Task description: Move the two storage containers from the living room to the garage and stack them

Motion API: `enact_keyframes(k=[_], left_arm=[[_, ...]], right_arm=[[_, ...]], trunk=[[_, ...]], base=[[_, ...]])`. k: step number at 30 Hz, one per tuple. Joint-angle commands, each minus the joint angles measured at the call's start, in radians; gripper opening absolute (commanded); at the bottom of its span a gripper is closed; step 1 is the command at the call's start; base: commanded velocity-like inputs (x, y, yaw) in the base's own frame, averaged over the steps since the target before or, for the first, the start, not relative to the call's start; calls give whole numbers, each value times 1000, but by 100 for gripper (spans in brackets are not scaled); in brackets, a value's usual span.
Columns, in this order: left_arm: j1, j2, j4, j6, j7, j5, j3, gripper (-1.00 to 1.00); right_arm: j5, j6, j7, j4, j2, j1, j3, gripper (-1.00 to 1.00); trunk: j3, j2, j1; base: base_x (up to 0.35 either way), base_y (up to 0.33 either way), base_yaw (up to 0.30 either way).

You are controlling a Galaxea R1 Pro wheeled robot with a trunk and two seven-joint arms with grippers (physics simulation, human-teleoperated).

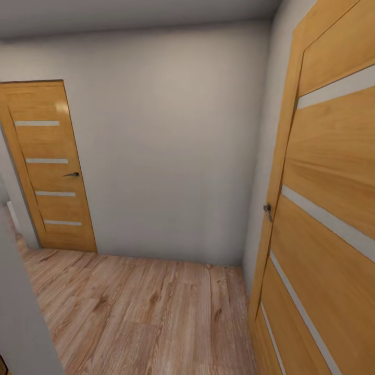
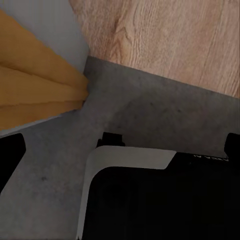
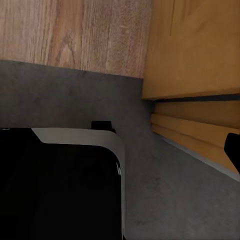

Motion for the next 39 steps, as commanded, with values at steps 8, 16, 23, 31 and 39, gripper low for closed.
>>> enact_keyframes(k=[8, 16, 23, 31, 39], left_arm=[[-1, -1, 1, -17, -4, 8, -8, 100], [-1, -1, 1, -17, -4, 8, -8, 100], [-1, -1, 1, -17, -4, 9, -8, 100], [-1, -1, 1, -17, -4, 9, -8, 100], [-1, -1, 1, -17, -4, 9, -8, 100]], right_arm=[[-9, -6, -1, 3, 0, -1, 9, 100], [-14, -6, -1, 3, 1, -1, 9, 100], [-15, -6, -2, 3, 2, -1, 9, 100], [-16, -6, -2, 3, 2, -1, 9, 100], [-16, -6, -2, 3, 4, -1, 9, 100]], trunk=[[-1, -1, 0], [-1, -1, 0], [-1, -1, 0], [-1, -1, 0], [-1, -1, 0]], base=[[134, -48, 0], [23, -10, -2], [2, -1, -47], [0, 0, -10], [0, 0, -51]])
